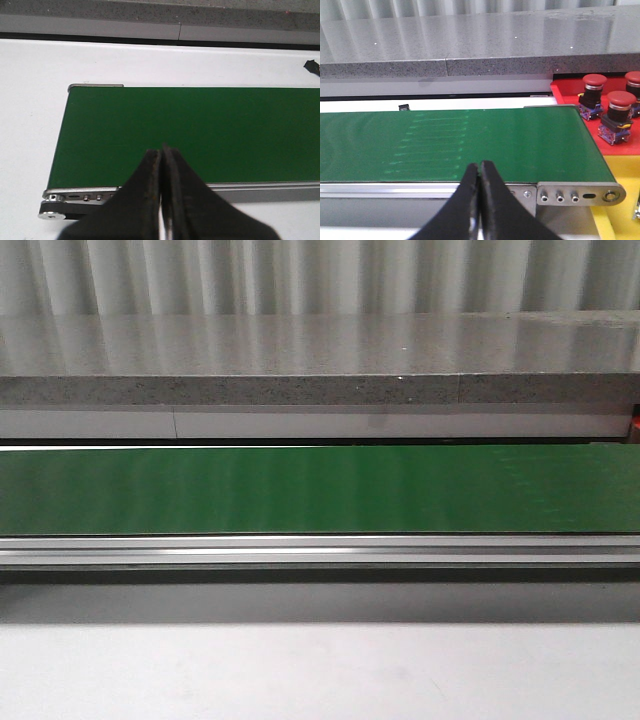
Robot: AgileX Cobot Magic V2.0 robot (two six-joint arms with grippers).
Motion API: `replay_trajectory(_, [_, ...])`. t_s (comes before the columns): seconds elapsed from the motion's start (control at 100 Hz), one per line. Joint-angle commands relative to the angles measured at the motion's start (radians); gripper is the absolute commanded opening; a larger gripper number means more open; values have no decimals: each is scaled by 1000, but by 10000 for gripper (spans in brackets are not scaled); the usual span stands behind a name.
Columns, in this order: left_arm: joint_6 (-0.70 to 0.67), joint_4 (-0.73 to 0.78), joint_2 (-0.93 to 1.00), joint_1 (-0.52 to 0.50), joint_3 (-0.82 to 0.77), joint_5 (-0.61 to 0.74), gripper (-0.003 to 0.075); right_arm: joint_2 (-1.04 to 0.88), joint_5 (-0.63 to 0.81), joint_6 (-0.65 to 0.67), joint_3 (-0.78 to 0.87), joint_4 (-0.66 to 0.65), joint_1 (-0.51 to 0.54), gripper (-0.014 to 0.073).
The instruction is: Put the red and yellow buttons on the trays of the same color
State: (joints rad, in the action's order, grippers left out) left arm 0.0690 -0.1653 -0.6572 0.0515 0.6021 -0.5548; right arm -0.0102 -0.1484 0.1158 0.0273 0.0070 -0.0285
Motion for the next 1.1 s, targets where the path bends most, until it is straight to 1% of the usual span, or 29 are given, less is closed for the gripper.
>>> replay_trajectory(0.0, [1,-14,3,9,28,67,-20,-16,83,-9,1,1,-1,-67])
replay_trajectory(0.65, [1,-10,3,9,19,79,-20,-16,83,-9,1,1,-1,-67])
replay_trajectory(0.85, [-14,39,55,19,-57,245,-20,-16,83,-9,1,1,-1,-67])
replay_trajectory(0.9, [-44,79,90,33,-94,298,-20,-16,83,-9,1,1,-1,-67])
replay_trajectory(1.0, [-147,191,161,71,-192,410,-20,-16,83,-9,1,1,-1,-67])
replay_trajectory(1.09, [-223,258,235,88,-286,503,-20,-16,83,-9,1,1,-1,-67])
